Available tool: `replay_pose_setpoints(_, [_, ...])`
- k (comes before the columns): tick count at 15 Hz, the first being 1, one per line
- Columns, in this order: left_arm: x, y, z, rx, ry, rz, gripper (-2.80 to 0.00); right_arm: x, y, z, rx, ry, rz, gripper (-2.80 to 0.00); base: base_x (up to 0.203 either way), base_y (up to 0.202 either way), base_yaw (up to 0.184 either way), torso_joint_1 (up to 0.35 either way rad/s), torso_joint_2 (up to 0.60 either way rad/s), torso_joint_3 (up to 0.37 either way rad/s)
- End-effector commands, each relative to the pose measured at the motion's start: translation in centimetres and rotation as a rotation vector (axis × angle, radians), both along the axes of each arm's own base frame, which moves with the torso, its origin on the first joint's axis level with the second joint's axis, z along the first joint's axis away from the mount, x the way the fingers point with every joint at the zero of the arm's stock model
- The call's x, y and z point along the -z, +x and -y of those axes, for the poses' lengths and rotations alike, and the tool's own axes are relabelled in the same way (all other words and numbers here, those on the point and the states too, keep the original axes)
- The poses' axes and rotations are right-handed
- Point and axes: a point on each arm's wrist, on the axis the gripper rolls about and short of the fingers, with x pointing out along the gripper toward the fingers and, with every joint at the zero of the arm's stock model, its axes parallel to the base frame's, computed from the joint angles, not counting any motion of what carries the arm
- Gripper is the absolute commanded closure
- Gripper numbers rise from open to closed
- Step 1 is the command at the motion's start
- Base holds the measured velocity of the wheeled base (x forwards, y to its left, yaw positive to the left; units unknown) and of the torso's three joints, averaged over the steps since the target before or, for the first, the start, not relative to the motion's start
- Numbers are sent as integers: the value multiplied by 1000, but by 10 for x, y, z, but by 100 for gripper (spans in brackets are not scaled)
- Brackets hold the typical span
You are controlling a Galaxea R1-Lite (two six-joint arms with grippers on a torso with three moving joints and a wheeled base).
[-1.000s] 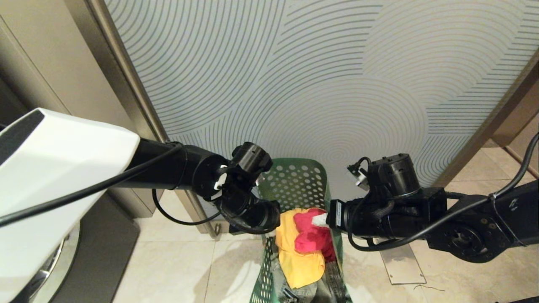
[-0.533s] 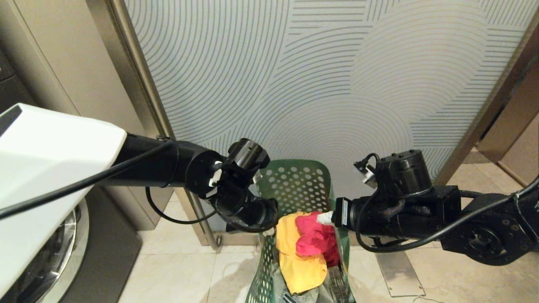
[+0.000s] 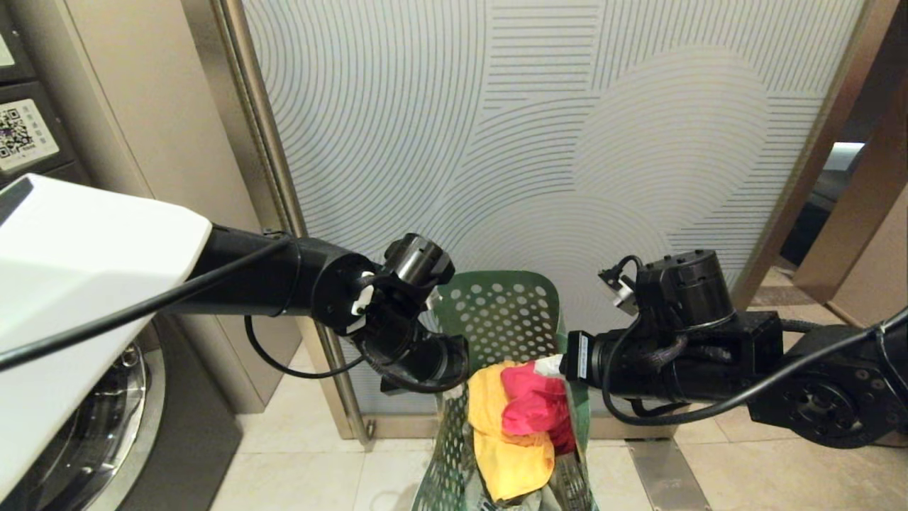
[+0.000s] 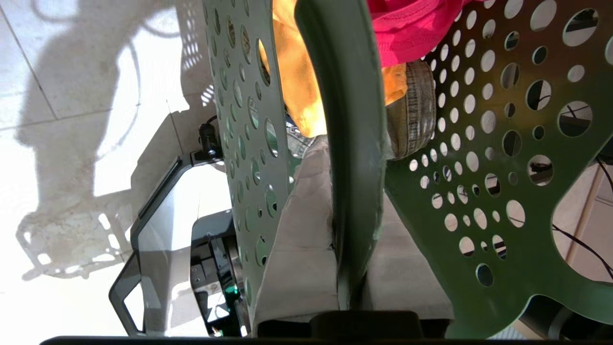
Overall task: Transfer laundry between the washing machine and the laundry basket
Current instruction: Pick up the clothes basket and put it beside the washing machine
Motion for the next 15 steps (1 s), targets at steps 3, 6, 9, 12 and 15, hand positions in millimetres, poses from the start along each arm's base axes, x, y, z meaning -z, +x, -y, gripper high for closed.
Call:
replay_pose_setpoints(3, [3,1,1,-3,3,-8,0,1,1,-1,0,2,-4,0,0,0,0,0,2,207])
replay_pose_setpoints(6, [3,1,1,-2,5,-7,0,3,2,-1,1,-1,-7,0,0,0,0,2,-1,198])
replay_pose_setpoints(9, [3,1,1,-3,4,-7,0,3,2,-2,2,-3,-9,0,0,0,0,2,0,167])
replay_pose_setpoints(12, [4,2,1,-2,5,-7,0,7,1,-1,-8,-36,0,0,0,0,0,2,-3,39])
replay_pose_setpoints(15, [3,2,1,-2,3,-5,0,10,2,0,-12,-85,33,0,0,0,0,0,0,0])
